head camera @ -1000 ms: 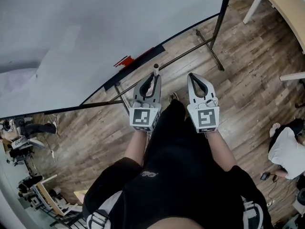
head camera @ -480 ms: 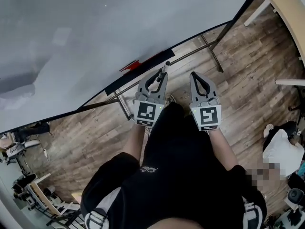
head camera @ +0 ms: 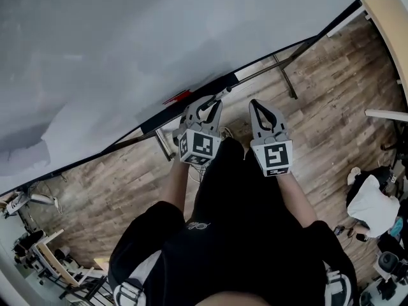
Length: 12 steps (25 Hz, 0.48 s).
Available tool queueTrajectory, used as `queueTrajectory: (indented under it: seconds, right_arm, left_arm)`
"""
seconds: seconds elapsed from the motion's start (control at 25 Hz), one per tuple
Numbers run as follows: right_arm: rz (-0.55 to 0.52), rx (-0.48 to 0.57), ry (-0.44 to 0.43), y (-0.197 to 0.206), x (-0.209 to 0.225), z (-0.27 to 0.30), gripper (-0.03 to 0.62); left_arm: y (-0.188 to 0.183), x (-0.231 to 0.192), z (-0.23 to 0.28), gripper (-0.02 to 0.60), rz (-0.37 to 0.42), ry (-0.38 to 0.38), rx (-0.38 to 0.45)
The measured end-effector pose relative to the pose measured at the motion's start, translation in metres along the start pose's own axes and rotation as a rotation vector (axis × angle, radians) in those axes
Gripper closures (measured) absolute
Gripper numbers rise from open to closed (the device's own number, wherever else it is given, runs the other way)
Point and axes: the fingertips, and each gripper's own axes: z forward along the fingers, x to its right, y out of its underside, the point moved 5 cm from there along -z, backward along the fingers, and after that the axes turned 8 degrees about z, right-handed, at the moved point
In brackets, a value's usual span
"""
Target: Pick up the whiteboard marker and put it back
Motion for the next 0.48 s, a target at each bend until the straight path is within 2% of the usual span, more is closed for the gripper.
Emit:
queueTrajectory:
  seconds: [0.12, 0.36, 0.48]
  right_arm:
    - [0.005, -0.022, -0.041, 0.004, 0.014, 0.013, 0.591]
    - [-0.005, -0.056, -0.117, 0.012, 0.046, 0.022, 0.591]
    - [0.001, -0.067, -0.147, 0.016, 0.063, 0.026, 0.591]
  left_arm:
    - [0.007, -0.005, 0.018, 0.514, 0.031, -0.007, -0.063]
    - [0.011, -0.001, 0.05, 0.514, 0.141, -0.001, -0.239]
    - [0.018, 0.005, 0.067, 0.514, 0.157, 0.013, -0.307]
